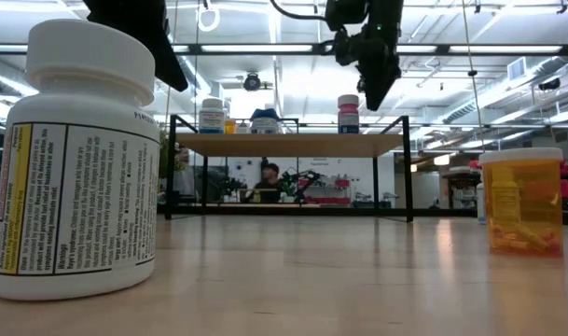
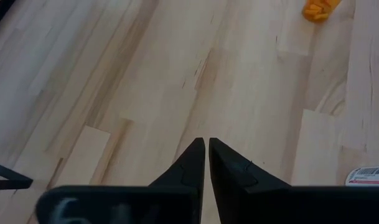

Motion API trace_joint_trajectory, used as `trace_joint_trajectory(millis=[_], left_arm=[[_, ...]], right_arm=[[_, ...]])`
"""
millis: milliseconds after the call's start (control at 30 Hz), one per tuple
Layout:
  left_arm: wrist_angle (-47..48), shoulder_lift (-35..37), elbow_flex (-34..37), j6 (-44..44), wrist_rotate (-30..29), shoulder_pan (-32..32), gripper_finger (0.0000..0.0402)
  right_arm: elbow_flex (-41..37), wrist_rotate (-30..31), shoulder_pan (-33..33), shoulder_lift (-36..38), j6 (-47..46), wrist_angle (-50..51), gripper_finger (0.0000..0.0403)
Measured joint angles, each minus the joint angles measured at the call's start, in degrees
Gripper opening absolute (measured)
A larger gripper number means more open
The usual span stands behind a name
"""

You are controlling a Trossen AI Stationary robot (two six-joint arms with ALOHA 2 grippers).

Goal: Pick and place medicine bottles onto shelf by color
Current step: Put the pink bottle on the shelf

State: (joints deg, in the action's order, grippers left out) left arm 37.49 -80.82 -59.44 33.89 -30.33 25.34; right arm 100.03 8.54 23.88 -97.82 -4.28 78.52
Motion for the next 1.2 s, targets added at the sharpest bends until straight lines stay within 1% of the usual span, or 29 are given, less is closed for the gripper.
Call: trace_joint_trajectory(millis=[167,300,433,633,867,1200], left_arm=[[-0.01,0.0,0.0,0.02,0.0,0.0,0.0036],[-0.01,0.0,0.0,0.01,0.0,0.0,0.003],[-0.01,0.0,0.0,0.0,0.0,0.0,0.0024],[-0.01,0.0,0.0,0.0,0.0,0.0,0.0026],[-0.02,0.0,0.0,0.02,0.0,0.0,0.0033],[-0.01,0.0,0.0,0.0,-0.02,0.0,0.0024]], right_arm=[[-1.21,-0.02,0.85,-0.01,0.53,-3.35,0.0063],[-1.21,-1.36,1.61,0.0,0.86,-4.42,0.0037],[-1.21,-4.25,1.69,0.0,0.88,-7.71,0.0033],[-1.21,-5.49,1.45,0.0,0.7,-10.0,0.0033],[-1.21,-5.62,1.47,0.0,-0.76,-9.21,0.0033],[-1.21,-5.82,1.08,0.0,-2.75,-7.34,0.0033]])
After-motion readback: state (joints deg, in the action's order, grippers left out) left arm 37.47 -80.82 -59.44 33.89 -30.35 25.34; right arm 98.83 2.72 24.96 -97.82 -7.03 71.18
